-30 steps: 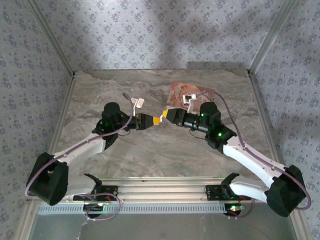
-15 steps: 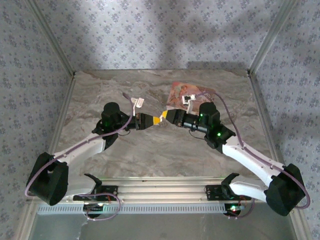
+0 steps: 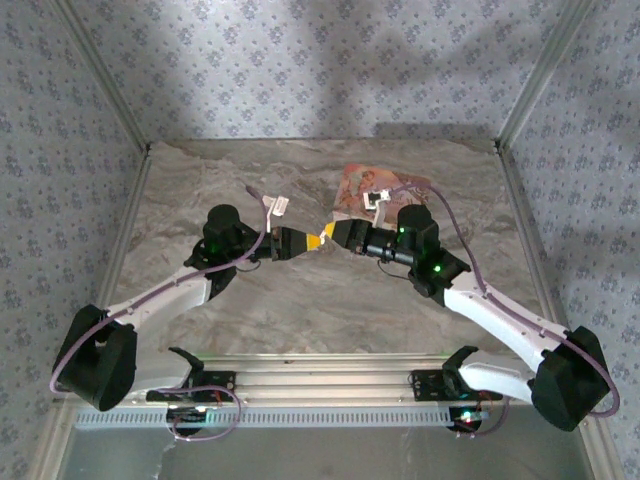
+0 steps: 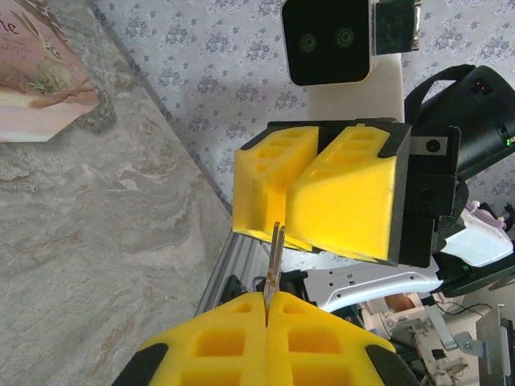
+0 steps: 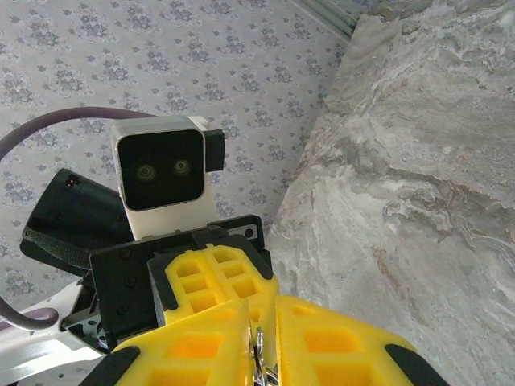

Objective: Unlock the padlock with the key

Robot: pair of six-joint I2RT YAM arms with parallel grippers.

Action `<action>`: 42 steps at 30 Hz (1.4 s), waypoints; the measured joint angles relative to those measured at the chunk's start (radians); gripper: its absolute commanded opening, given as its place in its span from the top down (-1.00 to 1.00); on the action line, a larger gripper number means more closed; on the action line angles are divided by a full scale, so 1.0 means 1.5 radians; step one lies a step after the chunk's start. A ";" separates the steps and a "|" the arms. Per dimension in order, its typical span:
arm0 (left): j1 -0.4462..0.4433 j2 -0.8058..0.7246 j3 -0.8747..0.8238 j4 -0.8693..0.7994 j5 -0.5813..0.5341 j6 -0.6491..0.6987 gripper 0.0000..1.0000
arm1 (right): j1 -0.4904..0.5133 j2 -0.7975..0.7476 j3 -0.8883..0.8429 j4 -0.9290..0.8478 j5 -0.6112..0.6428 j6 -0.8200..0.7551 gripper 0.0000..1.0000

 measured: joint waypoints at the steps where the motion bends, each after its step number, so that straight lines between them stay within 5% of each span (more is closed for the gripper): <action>1: 0.000 0.000 0.000 0.000 0.000 0.000 1.00 | 0.000 0.000 -0.001 -0.001 0.000 0.000 0.71; 15: 0.000 0.000 0.000 -0.004 0.000 0.001 1.00 | 0.000 0.000 -0.012 -0.009 -0.017 0.010 0.68; 21: 0.000 0.000 0.000 -0.007 0.000 0.003 1.00 | 0.000 -0.001 -0.018 -0.011 -0.019 0.018 0.46; 29: 0.000 0.000 0.000 -0.018 0.003 0.007 1.00 | -0.004 0.021 -0.013 -0.009 -0.040 0.017 0.44; 37: 0.003 0.000 0.000 -0.031 0.002 0.013 1.00 | -0.008 0.035 0.001 -0.004 -0.068 0.008 1.00; 42: 0.003 0.000 0.000 -0.042 0.001 0.025 0.94 | -0.008 0.035 0.002 -0.010 -0.069 -0.006 1.00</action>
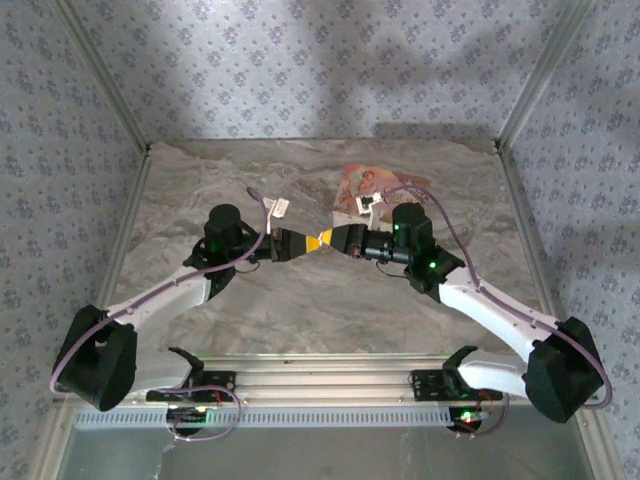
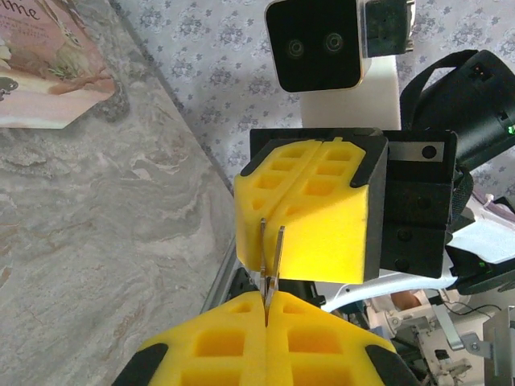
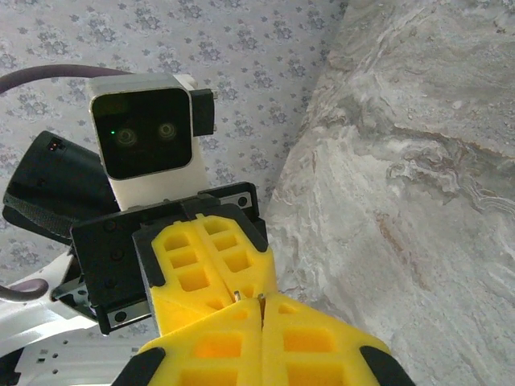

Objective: Unlock the padlock with the key

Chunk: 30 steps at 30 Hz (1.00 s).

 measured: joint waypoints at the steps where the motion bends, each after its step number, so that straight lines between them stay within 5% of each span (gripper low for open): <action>1: 0.000 0.000 0.000 -0.004 -0.002 0.003 0.86 | 0.001 -0.001 0.000 -0.004 0.004 -0.005 1.00; 15: -0.008 -0.011 0.014 -0.066 -0.044 0.046 0.00 | 0.047 -0.041 0.082 -0.234 0.160 -0.108 1.00; 23: -0.076 -0.088 0.055 -0.225 -0.202 0.234 -0.03 | 0.062 -0.045 0.114 -0.338 0.245 -0.140 1.00; 30: -0.102 -0.076 0.079 -0.245 -0.238 0.298 0.16 | 0.058 -0.045 0.133 -0.342 0.208 -0.207 1.00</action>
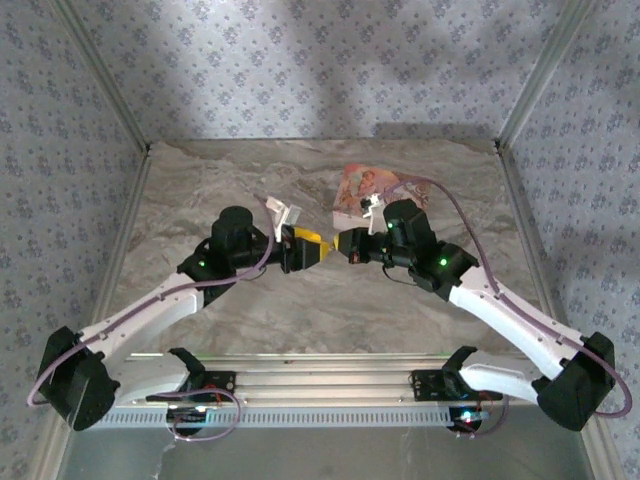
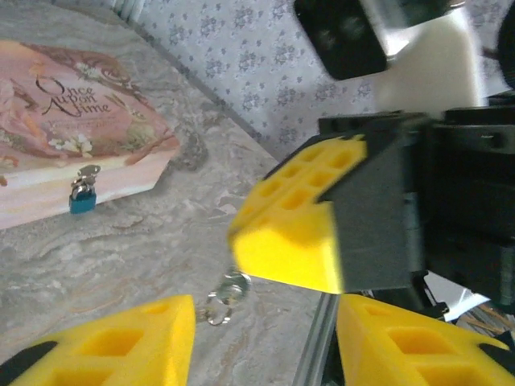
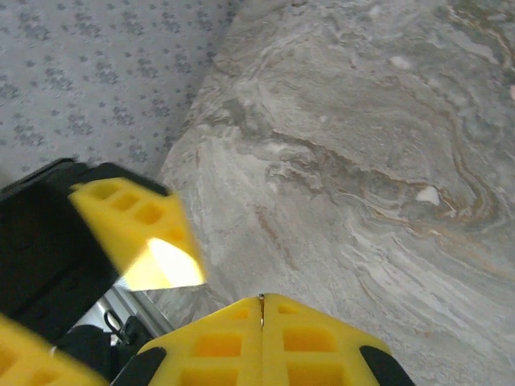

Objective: Unlock the padlock with the key

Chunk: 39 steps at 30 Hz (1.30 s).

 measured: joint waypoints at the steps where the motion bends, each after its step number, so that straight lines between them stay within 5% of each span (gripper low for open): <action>1: 0.006 0.012 0.000 0.010 0.013 -0.012 0.21 | -0.003 0.000 0.003 0.000 -0.013 -0.009 1.00; 19: 0.034 0.088 -0.007 0.194 0.133 -0.122 0.20 | -0.083 -0.022 0.007 0.031 -0.136 -0.029 1.00; 27: -0.106 0.015 -0.006 0.033 -0.120 0.157 0.10 | -0.089 -0.022 0.007 -0.019 -0.060 0.075 1.00; 33: -0.183 0.011 -0.006 0.041 -0.300 0.370 0.10 | -0.059 -0.022 0.019 -0.062 0.003 0.129 1.00; 39: -0.215 0.057 -0.005 0.077 -0.390 0.502 0.09 | -0.037 -0.023 0.037 -0.087 0.048 0.151 1.00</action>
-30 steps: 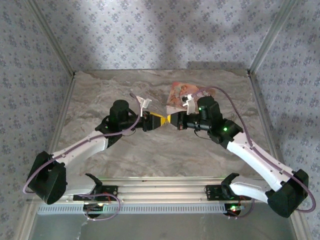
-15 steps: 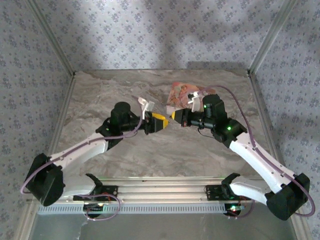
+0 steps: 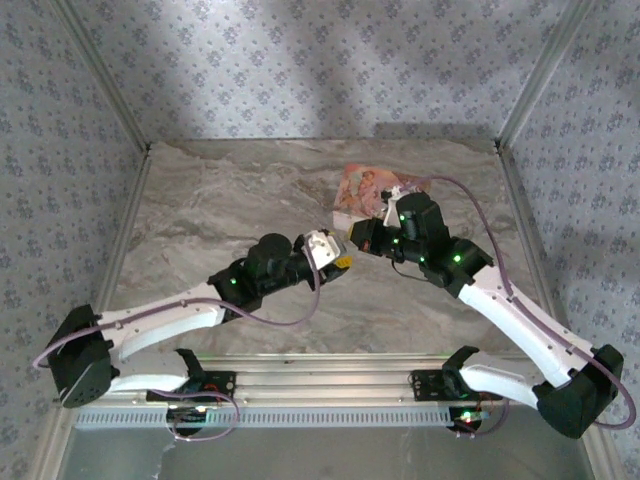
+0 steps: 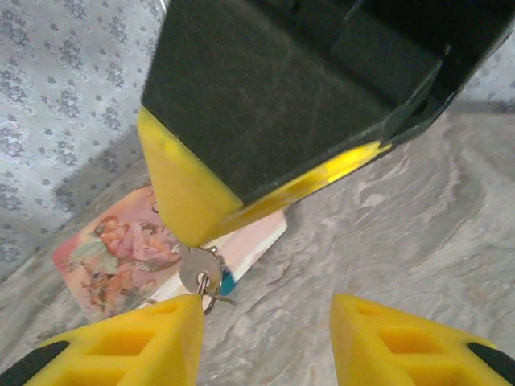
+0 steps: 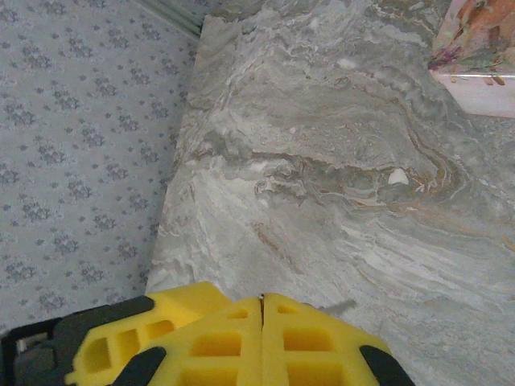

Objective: Unlock the padlock with the key

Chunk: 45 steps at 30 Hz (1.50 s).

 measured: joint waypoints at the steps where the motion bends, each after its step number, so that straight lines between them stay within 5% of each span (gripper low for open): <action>1: 0.000 0.007 0.000 0.003 -0.006 0.012 0.09 | 0.001 -0.001 0.000 -0.003 0.004 0.003 1.00; 11: -0.003 0.043 0.009 0.032 -0.055 0.069 0.10 | 0.004 -0.003 0.000 -0.010 0.024 0.010 1.00; 17: 0.016 0.044 0.019 0.025 -0.015 0.013 0.14 | 0.001 -0.019 -0.007 -0.006 0.018 -0.011 1.00; 25: 0.187 0.003 -0.014 0.070 0.249 -0.291 0.27 | -0.059 -0.062 -0.031 0.034 -0.070 -0.093 1.00; 32: 0.224 0.045 -0.015 0.228 0.441 -0.569 0.29 | -0.081 -0.064 -0.033 0.097 -0.178 -0.152 1.00; 38: 0.225 0.134 -0.015 0.414 0.508 -0.765 0.31 | -0.084 -0.064 -0.033 0.132 -0.233 -0.167 1.00; 45: 0.225 0.180 -0.015 0.538 0.521 -0.877 0.33 | -0.085 -0.064 -0.034 0.137 -0.247 -0.169 1.00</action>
